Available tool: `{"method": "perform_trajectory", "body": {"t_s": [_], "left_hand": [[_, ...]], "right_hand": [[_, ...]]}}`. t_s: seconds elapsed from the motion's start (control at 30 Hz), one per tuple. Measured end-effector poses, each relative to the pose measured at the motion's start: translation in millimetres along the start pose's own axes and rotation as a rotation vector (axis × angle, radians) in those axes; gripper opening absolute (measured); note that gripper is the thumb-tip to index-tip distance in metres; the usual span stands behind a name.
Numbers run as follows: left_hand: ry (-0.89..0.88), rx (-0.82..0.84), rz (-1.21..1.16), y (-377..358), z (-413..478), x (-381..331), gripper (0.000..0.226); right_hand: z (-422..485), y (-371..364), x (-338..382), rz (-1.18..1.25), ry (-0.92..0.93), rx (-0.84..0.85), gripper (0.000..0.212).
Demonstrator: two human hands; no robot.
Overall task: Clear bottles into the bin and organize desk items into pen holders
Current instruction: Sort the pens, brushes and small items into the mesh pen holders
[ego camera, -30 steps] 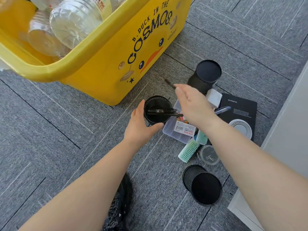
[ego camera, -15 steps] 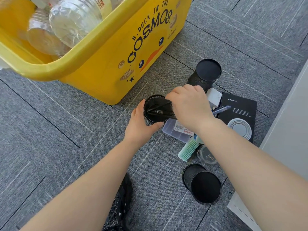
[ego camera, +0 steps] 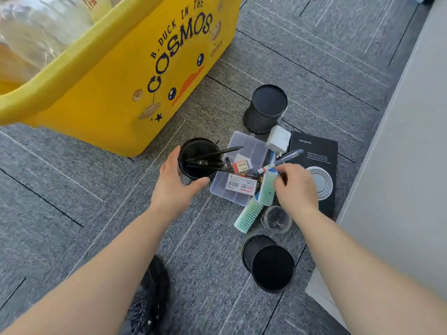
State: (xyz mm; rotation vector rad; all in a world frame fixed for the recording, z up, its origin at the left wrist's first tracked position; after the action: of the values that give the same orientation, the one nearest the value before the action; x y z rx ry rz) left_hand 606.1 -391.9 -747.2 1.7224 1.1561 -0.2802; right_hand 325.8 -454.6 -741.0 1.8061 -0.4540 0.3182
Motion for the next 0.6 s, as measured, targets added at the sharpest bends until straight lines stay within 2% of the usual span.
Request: {"method": "perform_trajectory", "body": {"t_s": [0.1, 0.23, 0.43, 0.6], "left_hand": [[-0.003, -0.001, 0.006, 0.3, -0.1, 0.4, 0.098], [-0.001, 0.005, 0.004, 0.2, 1.4, 0.2, 0.098], [-0.006, 0.004, -0.01, -0.3, 1.0, -0.2, 0.098], [-0.011, 0.004, -0.031, 0.0, -0.1, -1.7, 0.096]], "right_hand": [[-2.1, -10.8, -18.2, -0.055, -0.105, 0.098, 0.037], [-2.2, -21.2, -23.9, 0.045, -0.175, 0.153, 0.041], [-8.5, -27.6, -36.5, 0.376, -0.321, 0.144, 0.04], [1.3, -23.0, -35.3, 0.209, -0.33, 0.103, 0.036]]}}
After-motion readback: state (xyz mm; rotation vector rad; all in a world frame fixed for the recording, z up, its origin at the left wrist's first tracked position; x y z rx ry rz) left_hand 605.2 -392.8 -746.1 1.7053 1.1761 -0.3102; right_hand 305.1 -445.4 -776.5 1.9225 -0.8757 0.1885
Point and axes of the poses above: each hand's wrist, its own z-axis towards the middle knuckle, its own y-axis out of the back of the hand, x = y × z, the point moved 9 cm from there along z, towards the middle knuckle, and after that the axes turned 4 degrees about z, right-handed, at the moved point
